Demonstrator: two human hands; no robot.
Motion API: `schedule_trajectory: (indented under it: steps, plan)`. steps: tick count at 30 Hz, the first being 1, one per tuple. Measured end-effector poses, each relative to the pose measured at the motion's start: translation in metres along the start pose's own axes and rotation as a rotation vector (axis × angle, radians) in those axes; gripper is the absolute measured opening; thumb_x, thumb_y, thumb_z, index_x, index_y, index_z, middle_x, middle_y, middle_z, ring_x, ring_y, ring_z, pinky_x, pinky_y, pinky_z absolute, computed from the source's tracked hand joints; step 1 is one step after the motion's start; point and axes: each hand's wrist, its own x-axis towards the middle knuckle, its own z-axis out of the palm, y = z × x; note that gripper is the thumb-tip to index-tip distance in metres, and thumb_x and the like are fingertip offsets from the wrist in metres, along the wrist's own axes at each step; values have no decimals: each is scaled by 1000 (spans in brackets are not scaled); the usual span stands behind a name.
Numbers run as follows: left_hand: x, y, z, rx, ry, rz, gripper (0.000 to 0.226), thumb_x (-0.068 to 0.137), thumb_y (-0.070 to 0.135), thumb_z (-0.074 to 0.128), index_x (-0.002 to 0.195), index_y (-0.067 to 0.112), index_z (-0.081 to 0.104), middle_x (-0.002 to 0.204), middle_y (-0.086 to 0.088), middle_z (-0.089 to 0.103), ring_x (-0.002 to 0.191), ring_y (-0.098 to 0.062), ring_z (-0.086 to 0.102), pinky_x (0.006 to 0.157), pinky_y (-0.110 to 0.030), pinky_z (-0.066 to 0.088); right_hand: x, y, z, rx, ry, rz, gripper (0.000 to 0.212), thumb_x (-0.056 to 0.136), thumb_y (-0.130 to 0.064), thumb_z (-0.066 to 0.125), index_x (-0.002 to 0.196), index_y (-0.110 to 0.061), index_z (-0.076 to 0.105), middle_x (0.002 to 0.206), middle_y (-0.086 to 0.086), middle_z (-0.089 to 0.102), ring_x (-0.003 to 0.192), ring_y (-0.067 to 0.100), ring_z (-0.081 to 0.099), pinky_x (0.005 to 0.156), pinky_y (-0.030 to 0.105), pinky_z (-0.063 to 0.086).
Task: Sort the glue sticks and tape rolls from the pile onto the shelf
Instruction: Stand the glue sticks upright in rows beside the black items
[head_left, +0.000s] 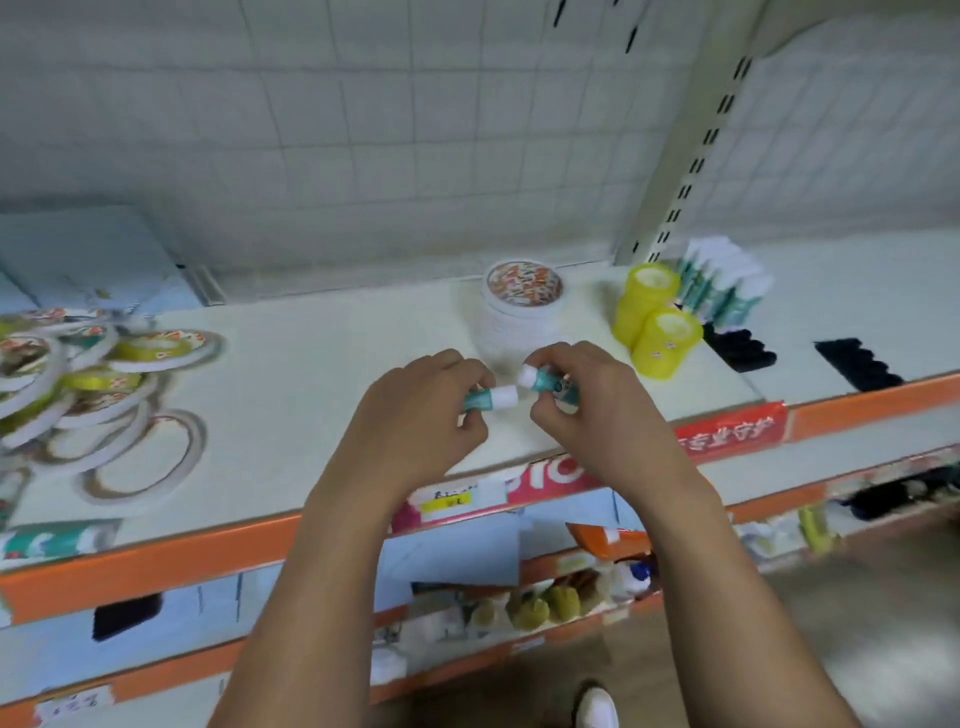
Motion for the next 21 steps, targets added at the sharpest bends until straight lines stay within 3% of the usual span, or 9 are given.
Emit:
schedule_trajectory:
  steps: [11,21]
  plan:
    - [92,153,90,32,-38,60,34,86,29,56,119,34,60,110,10,59,99,-18,58,71,-32,44,-11,164,-106,-12,15,29,26,86,-17,59,111,-22,64,100,2,59,89,19,56,77,37,47]
    - [145,221,143,105,-75,69,32,94,29,50,123,37,58,106,7,60,99,-20,60,60,-28,34,-2,256,-138,1,-16,92,30,87,-15,59,116,-24,63,96,-2,54,84,13,52,70,23,41]
